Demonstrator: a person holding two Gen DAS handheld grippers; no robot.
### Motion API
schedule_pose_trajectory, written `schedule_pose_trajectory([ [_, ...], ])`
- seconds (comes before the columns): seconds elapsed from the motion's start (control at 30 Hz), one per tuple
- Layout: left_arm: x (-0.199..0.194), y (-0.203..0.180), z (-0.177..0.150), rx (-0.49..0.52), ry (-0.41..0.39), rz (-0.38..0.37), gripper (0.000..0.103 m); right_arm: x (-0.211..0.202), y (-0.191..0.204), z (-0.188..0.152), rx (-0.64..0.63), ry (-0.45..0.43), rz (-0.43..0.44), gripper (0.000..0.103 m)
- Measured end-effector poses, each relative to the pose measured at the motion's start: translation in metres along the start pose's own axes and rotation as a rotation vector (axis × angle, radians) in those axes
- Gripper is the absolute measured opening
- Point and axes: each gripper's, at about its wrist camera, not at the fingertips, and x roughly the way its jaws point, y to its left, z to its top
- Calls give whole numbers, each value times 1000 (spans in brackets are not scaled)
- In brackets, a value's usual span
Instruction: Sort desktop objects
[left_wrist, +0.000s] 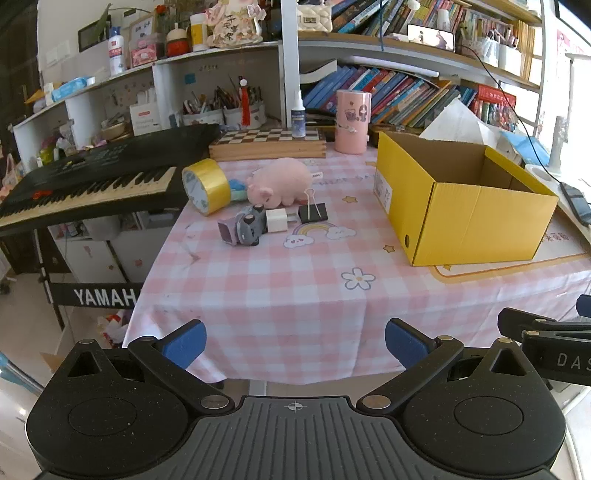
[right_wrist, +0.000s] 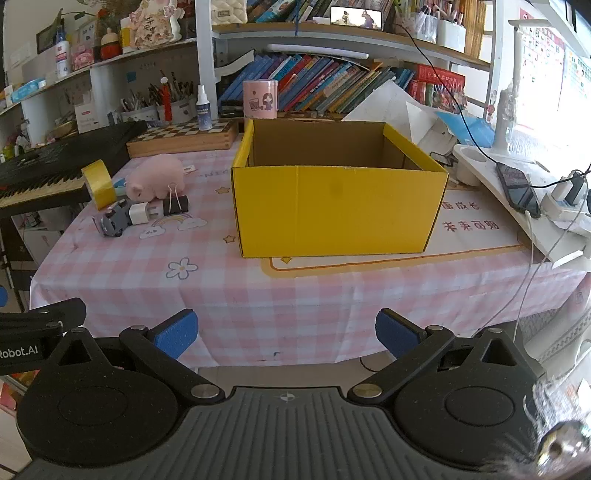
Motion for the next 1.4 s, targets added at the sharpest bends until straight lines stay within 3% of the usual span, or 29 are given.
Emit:
schedule_pose_trajectory([
  [0.73,2,3,-5,-5,13,6,103,0,-4,-3,20,11,-7,103],
  [1.4,2,-9,-2,50,6,-19,103,1,-8,-3,36,-4,-30,103],
])
